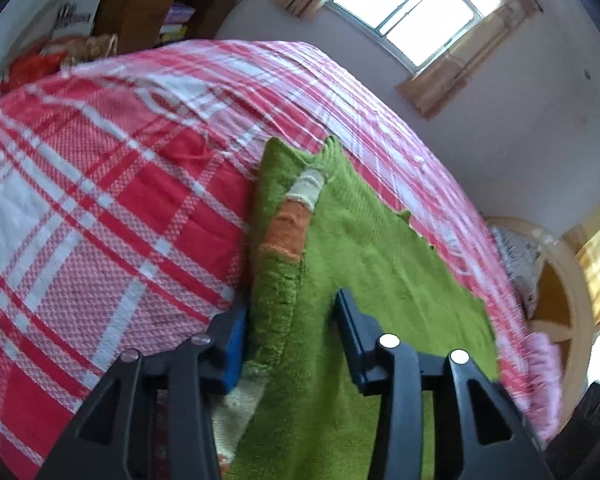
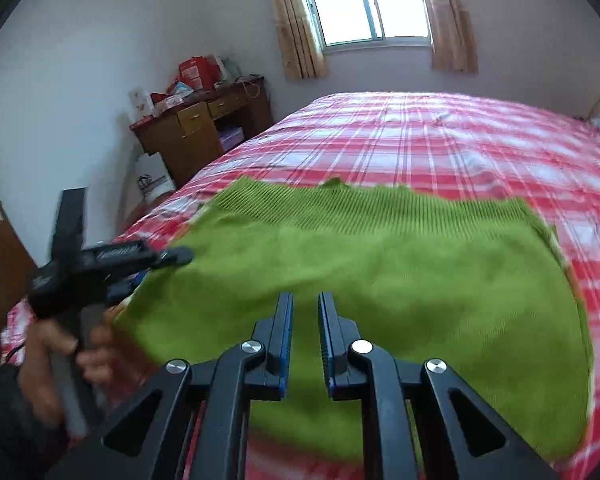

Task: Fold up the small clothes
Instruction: 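Grasp the striped side edge of the folded sweater with the left tool, then grasp the sweater edge with the right tool while the left tool lifts its edge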

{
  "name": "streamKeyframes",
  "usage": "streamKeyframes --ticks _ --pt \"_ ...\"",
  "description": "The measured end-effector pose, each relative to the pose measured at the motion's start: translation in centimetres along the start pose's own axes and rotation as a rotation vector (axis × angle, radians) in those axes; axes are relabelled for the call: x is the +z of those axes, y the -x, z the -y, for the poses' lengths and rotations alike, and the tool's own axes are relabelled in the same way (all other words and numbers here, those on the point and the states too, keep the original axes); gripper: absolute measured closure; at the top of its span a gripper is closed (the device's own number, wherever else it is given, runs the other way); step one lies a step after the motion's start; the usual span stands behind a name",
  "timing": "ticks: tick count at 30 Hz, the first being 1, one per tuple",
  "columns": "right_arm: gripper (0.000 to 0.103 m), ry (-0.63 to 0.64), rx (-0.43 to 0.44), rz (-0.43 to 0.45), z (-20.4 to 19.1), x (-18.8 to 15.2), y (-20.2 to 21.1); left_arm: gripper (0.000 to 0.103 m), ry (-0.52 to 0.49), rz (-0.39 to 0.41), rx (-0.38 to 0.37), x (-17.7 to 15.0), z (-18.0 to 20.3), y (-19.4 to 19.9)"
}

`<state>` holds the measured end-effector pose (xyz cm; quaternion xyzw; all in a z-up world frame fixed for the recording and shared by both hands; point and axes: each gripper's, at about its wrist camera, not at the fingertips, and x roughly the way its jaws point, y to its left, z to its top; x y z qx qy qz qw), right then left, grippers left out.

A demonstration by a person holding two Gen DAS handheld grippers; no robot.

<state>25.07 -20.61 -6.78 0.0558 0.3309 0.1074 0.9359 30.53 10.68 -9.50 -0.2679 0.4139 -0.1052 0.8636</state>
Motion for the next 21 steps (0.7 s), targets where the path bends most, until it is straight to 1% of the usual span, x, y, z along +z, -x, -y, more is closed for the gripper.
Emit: streamKeyframes --ticks 1,3,4,5,6,8,10,12,13,15,19,21 --pt "0.09 -0.002 -0.007 -0.007 0.0 0.3 -0.9 0.063 -0.01 0.003 0.003 -0.1 0.2 0.1" --pt "0.09 -0.008 0.002 -0.039 -0.1 0.1 -2.7 0.069 0.0 0.011 -0.02 -0.4 -0.1 0.3" --pt "0.09 -0.014 0.002 -0.082 -0.1 -0.5 -4.0 0.074 0.006 0.012 -0.034 -0.4 -0.3 0.4" --pt "0.089 -0.018 -0.005 -0.114 -0.1 -1.1 -4.9 0.075 0.012 0.012 -0.042 -0.4 -0.5 0.3" --pt "0.09 -0.02 -0.001 -0.089 0.0 -1.5 -4.8 0.076 0.018 0.013 -0.05 -0.3 -0.7 0.3" --pt "0.09 -0.033 0.014 -0.086 0.2 -1.4 -4.6 0.08 0.025 0.019 -0.05 0.0 -0.8 0.2" --pt "0.09 -0.062 0.042 -0.08 0.8 -1.7 -4.6 0.083 0.037 0.028 -0.04 0.1 -0.7 0.4" --pt "0.09 -0.081 0.062 -0.078 1.2 -1.8 -4.6 0.085 0.035 0.042 -0.013 0.4 0.0 0.5" --pt "0.09 -0.088 0.069 -0.076 1.4 -1.8 -4.6 0.086 0.02 0.05 0.005 0.4 0.6 0.6" --pt "0.089 -0.099 0.08 -0.073 1.6 -1.9 -4.5 0.087 -0.042 0.074 0.039 0.4 2.4 1.0" --pt "0.09 -0.124 0.103 -0.068 1.9 -1.9 -4.7 0.088 -0.147 0.116 0.023 0.3 6.1 2.1" --pt "0.09 -0.142 0.115 -0.061 2.2 -1.9 -4.6 0.088 -0.241 0.129 0.029 -0.3 8.7 2.4"
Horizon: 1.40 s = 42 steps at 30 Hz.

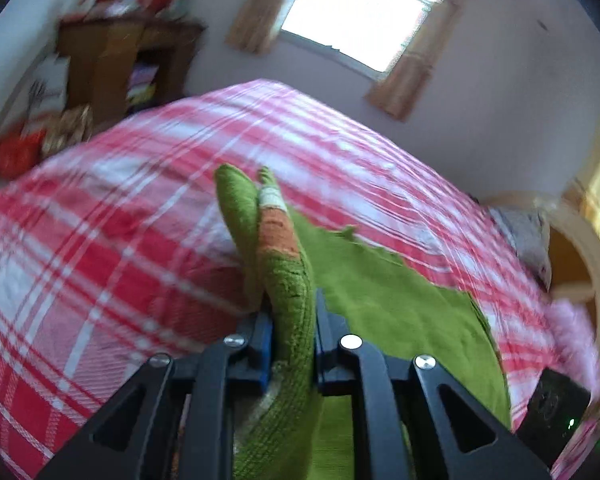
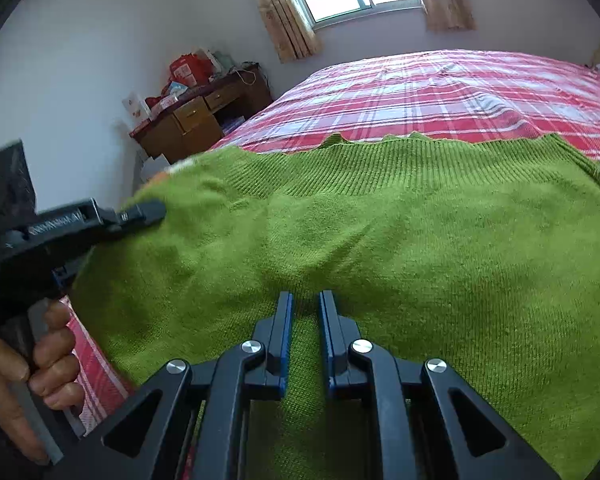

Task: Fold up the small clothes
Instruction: 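Grasp the sweater edge with the right tool while the left tool lifts its edge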

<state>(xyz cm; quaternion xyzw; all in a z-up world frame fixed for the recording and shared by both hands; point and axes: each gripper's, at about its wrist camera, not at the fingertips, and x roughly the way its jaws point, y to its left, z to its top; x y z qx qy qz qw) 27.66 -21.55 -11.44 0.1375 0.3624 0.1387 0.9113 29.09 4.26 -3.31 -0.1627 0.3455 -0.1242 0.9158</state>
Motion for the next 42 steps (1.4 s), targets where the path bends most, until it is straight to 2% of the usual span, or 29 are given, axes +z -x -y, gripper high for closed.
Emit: streamKeyframes --ticks 2,6,9,14,16,17,18,19,20,22,26,28,29,30,31,36,42 --pt "0.09 -0.017 0.013 0.01 0.3 -0.1 0.2 0.088 -0.084 0.003 -0.005 -0.4 2.3 -0.1" --pt "0.089 -0.082 0.061 0.029 1.5 -0.3 1.0 0.088 -0.201 -0.047 -0.022 -2.3 5.0 -1.7" --pt "0.089 -0.148 0.082 0.039 3.1 -0.6 2.1 0.088 -0.23 -0.084 -0.014 -3.6 5.4 -3.1" --pt "0.089 -0.174 0.11 0.007 5.0 0.8 3.0 0.088 -0.261 -0.06 0.006 -4.2 5.5 -2.7" --pt "0.08 -0.204 0.159 -0.009 5.5 2.5 2.8 0.088 -0.256 -0.055 -0.001 -4.2 5.3 -2.5" --pt "0.063 -0.22 0.188 -0.008 5.7 3.3 2.6 0.088 -0.261 -0.052 -0.001 -4.2 5.2 -2.5" --pt "0.04 -0.236 0.224 -0.004 5.8 4.3 2.4 0.088 -0.268 -0.05 0.002 -4.4 5.4 -2.6" --pt "0.033 -0.248 0.256 -0.003 5.6 5.3 1.9 0.088 -0.276 -0.047 0.005 -4.6 5.6 -2.7" --pt "0.03 -0.252 0.277 -0.001 5.4 6.1 1.4 0.088 -0.28 -0.044 0.006 -4.8 5.8 -2.9" --pt "0.03 -0.242 0.313 -0.036 4.8 7.8 -0.4 0.088 -0.281 -0.041 0.002 -4.9 5.9 -3.0" --pt "0.03 -0.174 0.264 -0.146 3.2 10.1 -5.0 0.088 -0.28 -0.038 -0.009 -5.1 5.8 -2.7" --pt "0.03 -0.116 0.245 -0.172 2.1 10.7 -6.6 0.088 -0.28 -0.039 -0.016 -5.1 5.8 -2.6" --pt "0.038 -0.086 0.237 -0.17 1.6 10.9 -7.0 0.088 -0.282 -0.04 -0.017 -5.1 5.8 -2.6" --pt "0.068 -0.053 0.221 -0.161 1.0 11.1 -7.2 0.088 -0.285 -0.04 -0.016 -5.1 5.8 -2.5" --pt "0.081 -0.041 0.207 -0.161 0.8 11.2 -7.4 0.088 -0.288 -0.041 -0.014 -5.0 5.9 -2.5" --pt "0.087 -0.024 0.181 -0.123 1.2 11.3 -6.5 0.088 -0.33 -0.028 0.003 -5.0 7.3 -1.7" --pt "0.087 -0.053 0.206 -0.065 3.9 12.0 -2.3 0.088 -0.368 -0.016 -0.042 -5.0 11.5 -0.6"
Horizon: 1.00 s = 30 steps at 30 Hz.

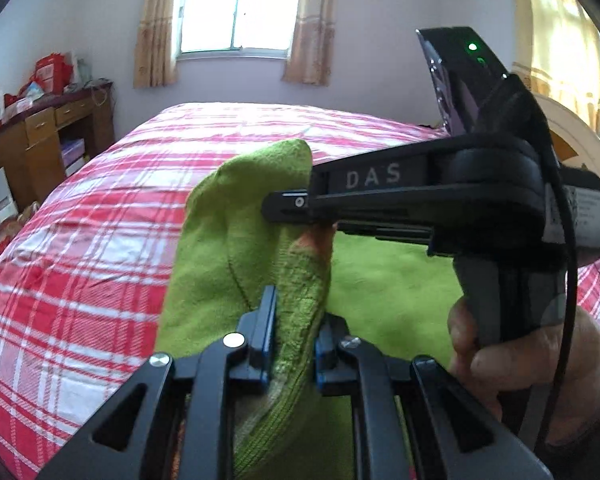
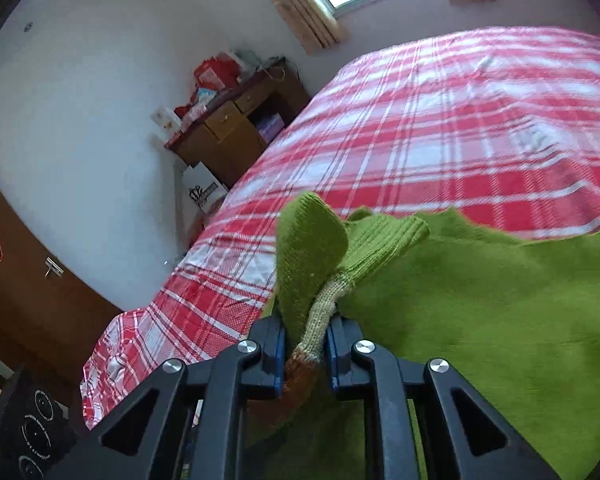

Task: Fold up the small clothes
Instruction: 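Grasp the sweater edge with the right tool while the left tool lifts its edge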

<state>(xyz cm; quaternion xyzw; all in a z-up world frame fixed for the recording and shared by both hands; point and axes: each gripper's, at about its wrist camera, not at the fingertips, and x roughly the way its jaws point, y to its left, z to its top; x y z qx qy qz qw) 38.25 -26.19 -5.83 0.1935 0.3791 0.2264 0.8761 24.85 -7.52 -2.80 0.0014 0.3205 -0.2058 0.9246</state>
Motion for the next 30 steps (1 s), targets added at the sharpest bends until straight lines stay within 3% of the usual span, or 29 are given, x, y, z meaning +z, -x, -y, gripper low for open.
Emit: streamKeyframes --ticks 12,20,27,30 --pt "0.088 -0.026 -0.121 0.049 7.8 0.6 8.8 0.088 -0.083 -0.042 -0.137 1.5 10.2 -3.3" --pt "0.088 -0.015 -0.196 -0.012 13.7 -0.5 9.7 0.088 -0.106 -0.114 -0.125 0.4 13.9 -6.6" --pt "0.088 -0.079 -0.175 -0.001 17.1 -2.3 8.7 0.086 -0.173 -0.107 -0.077 -0.2 15.7 -7.8" --pt "0.088 -0.14 -0.123 0.041 18.2 -3.0 9.1 0.084 -0.211 -0.106 -0.101 -0.5 16.3 -7.0"
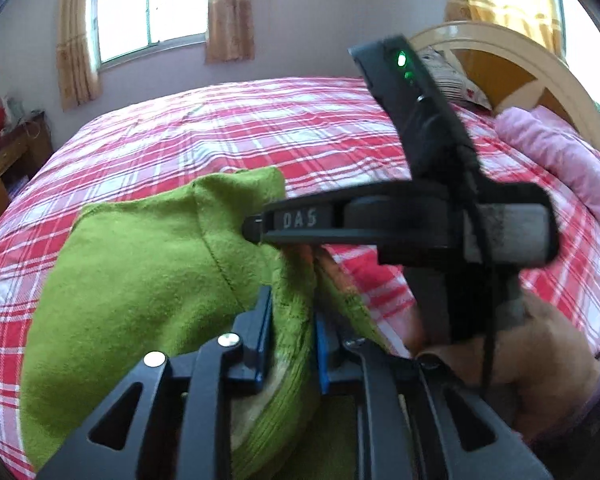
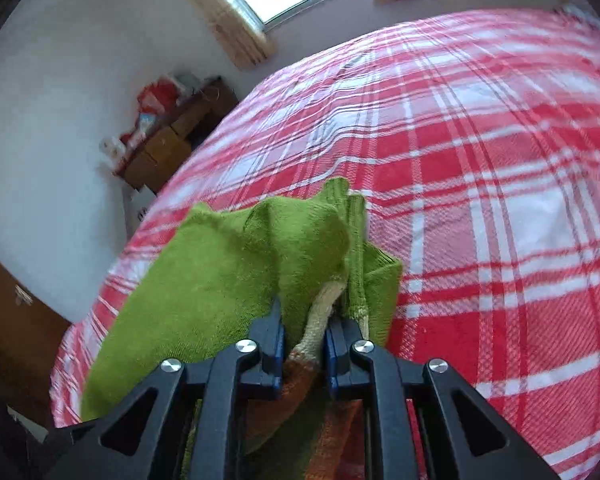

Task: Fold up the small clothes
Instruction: 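Grasp the sweater edge with the right tool while the left tool lifts its edge, then fold the sweater over in half and open both tools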

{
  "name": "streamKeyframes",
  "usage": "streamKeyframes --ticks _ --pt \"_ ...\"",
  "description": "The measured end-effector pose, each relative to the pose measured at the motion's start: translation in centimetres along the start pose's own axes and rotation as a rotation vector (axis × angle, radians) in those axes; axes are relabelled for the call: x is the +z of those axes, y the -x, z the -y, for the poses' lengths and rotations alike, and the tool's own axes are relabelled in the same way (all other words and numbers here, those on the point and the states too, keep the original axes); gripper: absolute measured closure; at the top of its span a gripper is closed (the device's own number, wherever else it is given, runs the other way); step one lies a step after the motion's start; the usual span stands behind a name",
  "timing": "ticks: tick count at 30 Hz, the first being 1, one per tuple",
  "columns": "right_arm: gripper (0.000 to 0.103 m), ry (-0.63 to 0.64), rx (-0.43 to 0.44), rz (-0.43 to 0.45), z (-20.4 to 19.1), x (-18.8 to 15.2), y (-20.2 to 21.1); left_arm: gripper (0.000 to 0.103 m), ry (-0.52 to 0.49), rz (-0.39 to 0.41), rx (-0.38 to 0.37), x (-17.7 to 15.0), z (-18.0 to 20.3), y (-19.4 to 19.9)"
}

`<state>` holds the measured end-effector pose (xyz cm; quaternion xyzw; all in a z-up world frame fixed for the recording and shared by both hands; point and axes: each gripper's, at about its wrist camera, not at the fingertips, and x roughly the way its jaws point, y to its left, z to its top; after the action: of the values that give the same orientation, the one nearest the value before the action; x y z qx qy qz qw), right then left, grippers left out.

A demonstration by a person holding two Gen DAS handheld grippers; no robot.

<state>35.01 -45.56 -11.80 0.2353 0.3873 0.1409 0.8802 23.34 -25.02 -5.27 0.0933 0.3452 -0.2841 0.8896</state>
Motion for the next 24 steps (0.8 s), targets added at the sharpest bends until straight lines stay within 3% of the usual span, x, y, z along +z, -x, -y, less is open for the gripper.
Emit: streamKeyframes --ticks 2,3,4,6,9,12,16,17,20,24 --pt "0.088 -0.054 0.028 0.005 0.7 -0.4 0.5 0.08 -0.021 0.019 -0.047 -0.6 -0.5 2.0" --pt "0.088 -0.06 0.026 0.009 0.8 -0.6 1.0 0.07 -0.034 0.035 -0.075 -1.2 -0.9 3.3" --pt "0.088 -0.054 0.014 0.014 0.7 -0.9 1.6 0.053 -0.049 0.049 -0.097 -1.8 -1.4 4.7" --pt "0.082 -0.036 -0.02 0.026 0.3 -1.7 3.3 0.03 -0.071 0.087 -0.101 -3.7 -2.8 8.0" --pt "0.077 -0.023 -0.113 0.079 -0.6 -3.3 7.2 0.028 -0.056 0.117 -0.102 -6.5 -6.1 11.4" --pt "0.077 0.0 -0.182 0.141 -2.2 -5.5 11.3 0.028 0.035 0.098 -0.073 -9.0 -10.5 12.9" --pt "0.076 0.002 -0.093 0.193 -5.6 -8.6 15.3 0.028 0.179 0.036 -0.015 -11.0 -14.8 12.8" --pt "0.072 0.014 -0.077 0.196 -6.6 -9.2 15.7 0.028 0.205 0.023 0.009 -11.5 -15.6 12.7" --pt "0.036 0.115 -0.047 0.197 -11.2 -10.2 15.5 0.028 0.231 0.003 0.057 -12.0 -15.8 12.8" --pt "0.036 0.371 -0.115 0.128 -16.8 -10.5 12.9 0.028 0.205 -0.02 0.08 -12.5 -15.3 12.8"
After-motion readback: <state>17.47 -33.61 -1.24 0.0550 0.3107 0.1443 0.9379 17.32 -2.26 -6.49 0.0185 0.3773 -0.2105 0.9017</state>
